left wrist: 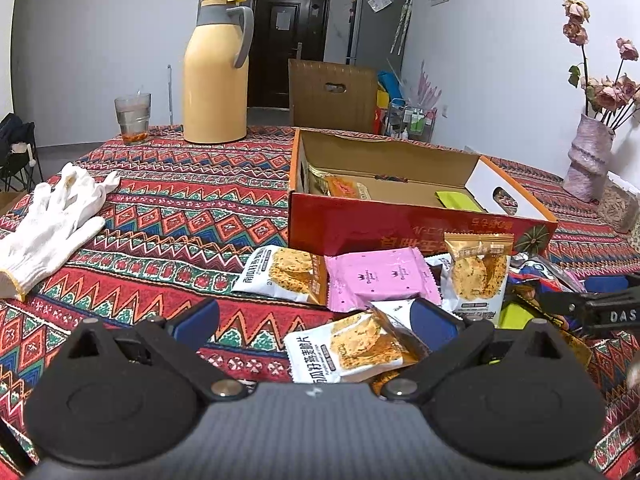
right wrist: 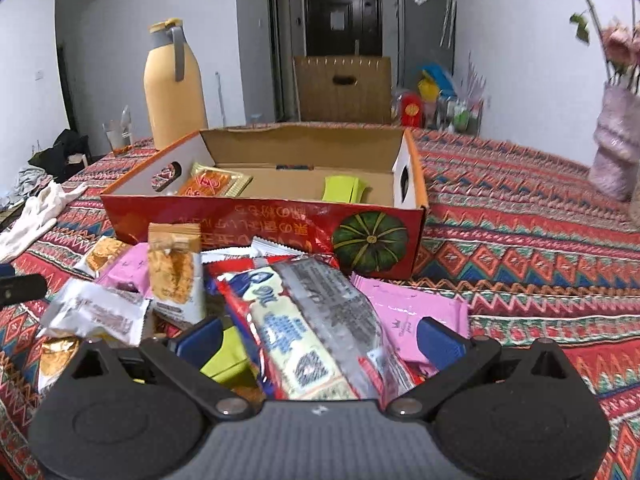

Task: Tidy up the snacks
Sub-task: 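Grasp the white-and-blue wafer packs with the right tool and lift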

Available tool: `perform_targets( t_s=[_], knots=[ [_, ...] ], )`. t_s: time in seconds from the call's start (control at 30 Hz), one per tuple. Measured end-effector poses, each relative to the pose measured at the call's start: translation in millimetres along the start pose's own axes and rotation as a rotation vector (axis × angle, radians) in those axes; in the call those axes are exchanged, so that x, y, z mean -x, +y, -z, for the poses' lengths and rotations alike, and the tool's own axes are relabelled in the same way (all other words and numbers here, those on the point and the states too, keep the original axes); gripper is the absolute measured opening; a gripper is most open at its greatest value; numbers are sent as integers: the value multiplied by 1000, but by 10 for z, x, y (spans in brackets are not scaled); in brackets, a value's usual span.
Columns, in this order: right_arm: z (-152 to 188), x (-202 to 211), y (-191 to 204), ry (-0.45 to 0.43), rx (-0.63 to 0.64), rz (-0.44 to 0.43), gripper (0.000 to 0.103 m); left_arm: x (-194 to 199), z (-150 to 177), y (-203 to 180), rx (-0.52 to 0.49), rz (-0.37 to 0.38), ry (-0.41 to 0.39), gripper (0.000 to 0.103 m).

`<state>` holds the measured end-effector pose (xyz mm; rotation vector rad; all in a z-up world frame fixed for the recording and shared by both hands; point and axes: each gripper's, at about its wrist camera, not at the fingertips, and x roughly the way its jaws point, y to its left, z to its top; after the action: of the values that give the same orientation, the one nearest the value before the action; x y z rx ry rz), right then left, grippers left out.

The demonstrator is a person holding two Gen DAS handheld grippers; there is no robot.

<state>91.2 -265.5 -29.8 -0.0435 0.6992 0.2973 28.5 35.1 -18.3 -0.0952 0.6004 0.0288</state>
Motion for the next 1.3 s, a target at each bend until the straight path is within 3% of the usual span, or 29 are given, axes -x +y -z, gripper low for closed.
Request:
perform_targets(
  t_s=[0.17, 0.37, 0.43, 0.53, 0.63, 1.07, 1.3],
  knots=[
    [-46, -125, -23, 21, -3, -29, 101, -22, 3, 8, 1, -2, 8, 103],
    [-36, -217, -41, 43, -15, -51, 86, -26, 9, 12, 4, -2, 10, 103],
    [-37, -197, -28, 37, -8, -56, 73, -27, 8, 11, 4, -2, 11, 103],
    [-35, -155, -17, 28, -5, -68, 62, -27, 10, 13, 3, -2, 12, 103],
    [-20, -100, 12, 13, 8, -64, 59, -24, 13, 11, 4, -3, 13, 103],
    [162, 518, 103, -235, -50, 49, 59, -23, -10, -71, -23, 12, 7, 103],
    [272, 553, 87, -241, -86, 47, 59, -26, -44, -268, -98, 47, -4, 103]
  ],
)
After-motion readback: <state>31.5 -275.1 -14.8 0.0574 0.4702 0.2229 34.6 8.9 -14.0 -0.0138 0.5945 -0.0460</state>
